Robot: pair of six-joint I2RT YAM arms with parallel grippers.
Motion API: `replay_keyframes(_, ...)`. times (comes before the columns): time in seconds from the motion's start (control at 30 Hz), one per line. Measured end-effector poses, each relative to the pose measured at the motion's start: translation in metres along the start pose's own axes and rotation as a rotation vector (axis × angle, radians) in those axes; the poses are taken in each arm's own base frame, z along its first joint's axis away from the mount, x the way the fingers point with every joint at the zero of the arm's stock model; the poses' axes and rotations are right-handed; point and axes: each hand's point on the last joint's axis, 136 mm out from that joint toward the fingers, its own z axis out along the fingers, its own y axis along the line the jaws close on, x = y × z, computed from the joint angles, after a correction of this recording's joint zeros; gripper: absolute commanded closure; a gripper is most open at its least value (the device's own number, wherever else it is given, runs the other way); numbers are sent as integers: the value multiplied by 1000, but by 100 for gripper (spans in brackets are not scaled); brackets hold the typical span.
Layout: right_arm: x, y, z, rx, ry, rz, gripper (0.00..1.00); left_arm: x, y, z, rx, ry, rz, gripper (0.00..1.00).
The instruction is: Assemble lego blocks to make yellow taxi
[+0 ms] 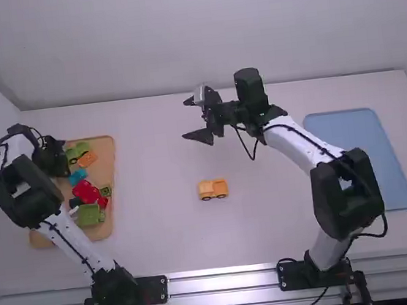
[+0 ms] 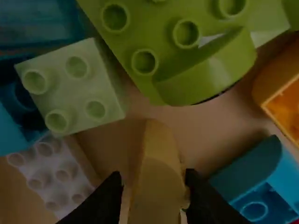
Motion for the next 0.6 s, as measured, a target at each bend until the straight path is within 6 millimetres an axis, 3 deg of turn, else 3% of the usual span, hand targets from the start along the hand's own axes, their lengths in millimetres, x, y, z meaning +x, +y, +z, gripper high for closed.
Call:
replay_keyframes(0.23, 0, 0, 0, 2, 1, -1, 1, 5, -4, 5, 12, 15, 2, 68)
replay_keyframes(0.5, 2, 1, 0, -1, 7, 12, 1, 5, -4, 5, 11, 13, -7, 88)
replay_keyframes(0.6, 2, 1, 0, -1, 7, 11, 1, 5, -4, 4, 12, 15, -36, 91)
